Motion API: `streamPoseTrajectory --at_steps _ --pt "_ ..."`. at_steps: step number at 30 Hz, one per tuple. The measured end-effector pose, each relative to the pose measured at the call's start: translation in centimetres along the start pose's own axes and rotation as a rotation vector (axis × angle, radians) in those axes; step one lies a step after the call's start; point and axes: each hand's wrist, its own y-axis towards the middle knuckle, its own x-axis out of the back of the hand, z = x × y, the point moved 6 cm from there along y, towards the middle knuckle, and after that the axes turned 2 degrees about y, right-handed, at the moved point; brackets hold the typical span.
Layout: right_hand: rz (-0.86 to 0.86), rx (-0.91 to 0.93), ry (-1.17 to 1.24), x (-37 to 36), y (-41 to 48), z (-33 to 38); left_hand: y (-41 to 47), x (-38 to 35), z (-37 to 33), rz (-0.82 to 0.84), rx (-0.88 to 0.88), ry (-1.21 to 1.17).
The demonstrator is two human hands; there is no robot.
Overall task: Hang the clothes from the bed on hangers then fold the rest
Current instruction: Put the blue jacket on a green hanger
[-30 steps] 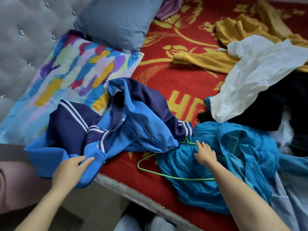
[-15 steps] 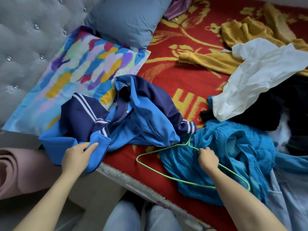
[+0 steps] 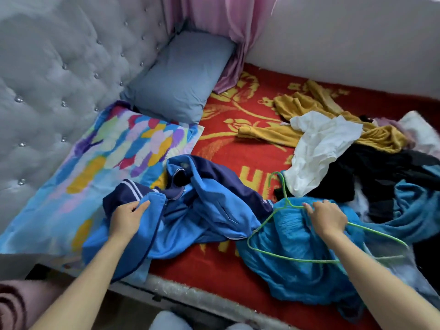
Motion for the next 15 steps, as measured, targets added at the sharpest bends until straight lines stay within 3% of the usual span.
streamPoseTrajectory --at_steps 5,8,11,15 --pt "0.036 -0.008 0.004 5.3 -2.8 3.5 3.9 2.4 -1.7 0.189 -0.124 -0.001" --pt "-0.102 0.036 -0.005 9.1 -4.8 6.3 5.6 4.2 -2.2 0.231 -0.146 -0.068" --pt "-0.233 -0.039 0.225 13.3 -6.4 7.7 6.4 6.9 -2.9 0.227 -0.195 -0.115" --pt "-0.219 -0.14 0.606 17.0 -6.3 8.1 6.4 10.3 -4.7 0.191 -0.245 -0.255"
